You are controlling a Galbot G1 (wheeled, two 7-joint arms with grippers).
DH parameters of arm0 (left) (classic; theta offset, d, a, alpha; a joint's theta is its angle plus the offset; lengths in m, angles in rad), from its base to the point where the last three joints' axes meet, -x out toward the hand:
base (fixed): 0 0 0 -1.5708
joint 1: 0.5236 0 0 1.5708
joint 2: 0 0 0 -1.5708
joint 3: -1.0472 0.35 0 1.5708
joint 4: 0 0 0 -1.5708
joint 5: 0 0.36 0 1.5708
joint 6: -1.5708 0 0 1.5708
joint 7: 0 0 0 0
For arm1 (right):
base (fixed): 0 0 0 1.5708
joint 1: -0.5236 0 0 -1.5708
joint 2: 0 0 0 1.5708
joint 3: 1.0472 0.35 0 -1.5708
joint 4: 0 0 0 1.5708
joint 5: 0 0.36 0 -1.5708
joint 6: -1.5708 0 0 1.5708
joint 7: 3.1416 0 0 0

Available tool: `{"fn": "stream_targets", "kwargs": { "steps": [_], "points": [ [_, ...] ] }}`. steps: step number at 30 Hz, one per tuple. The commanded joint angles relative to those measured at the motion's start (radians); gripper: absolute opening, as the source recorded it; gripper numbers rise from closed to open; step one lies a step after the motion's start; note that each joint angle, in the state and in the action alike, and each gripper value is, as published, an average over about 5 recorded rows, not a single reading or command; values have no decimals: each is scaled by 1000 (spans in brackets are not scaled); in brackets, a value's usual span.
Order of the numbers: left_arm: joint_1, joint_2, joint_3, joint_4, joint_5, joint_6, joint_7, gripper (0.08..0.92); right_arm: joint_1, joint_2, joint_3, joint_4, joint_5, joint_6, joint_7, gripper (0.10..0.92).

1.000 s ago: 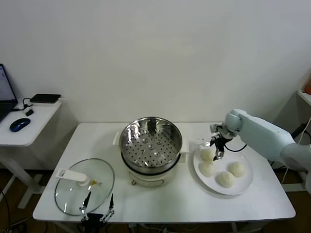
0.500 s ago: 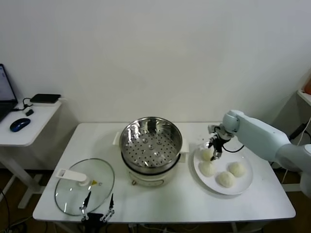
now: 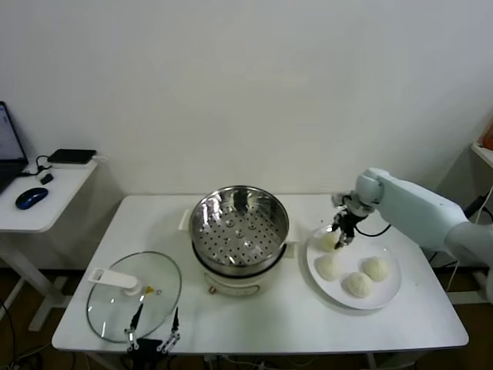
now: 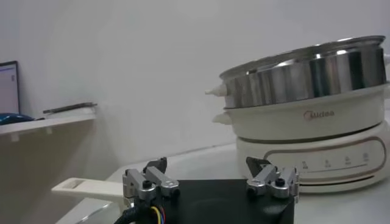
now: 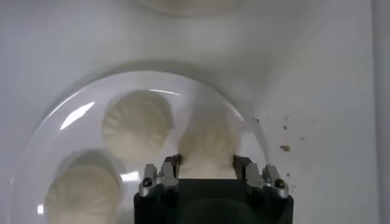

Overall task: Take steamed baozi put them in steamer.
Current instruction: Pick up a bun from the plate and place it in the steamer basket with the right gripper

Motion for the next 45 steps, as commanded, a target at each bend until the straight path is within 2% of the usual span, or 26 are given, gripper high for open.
{"fn": "stream_targets", "kwargs": {
  "steps": [1,10,15,20,27,32,45],
  "points": [
    [1,-47,1,-2,0,-1,0,823,391,-30,-234,241,181,105,-24,594],
    [-2,-49,9,-5,5,2,-1,823,581,118,-305,342,243,334,0,594],
    [1,-49,9,-7,7,1,-2,823,578,248,-331,347,179,477,58,594],
    [0,-49,6,-9,6,-1,-3,823,496,394,-340,190,42,673,113,594],
    [0,-49,3,-22,1,2,-3,823,339,573,-307,-168,-152,954,136,594],
    [0,-49,3,-20,-1,0,-4,823,246,641,-270,-322,-223,993,132,594],
    [-11,-49,3,0,-2,0,-4,823,112,653,-220,-393,-266,993,123,594]
  ]
}}
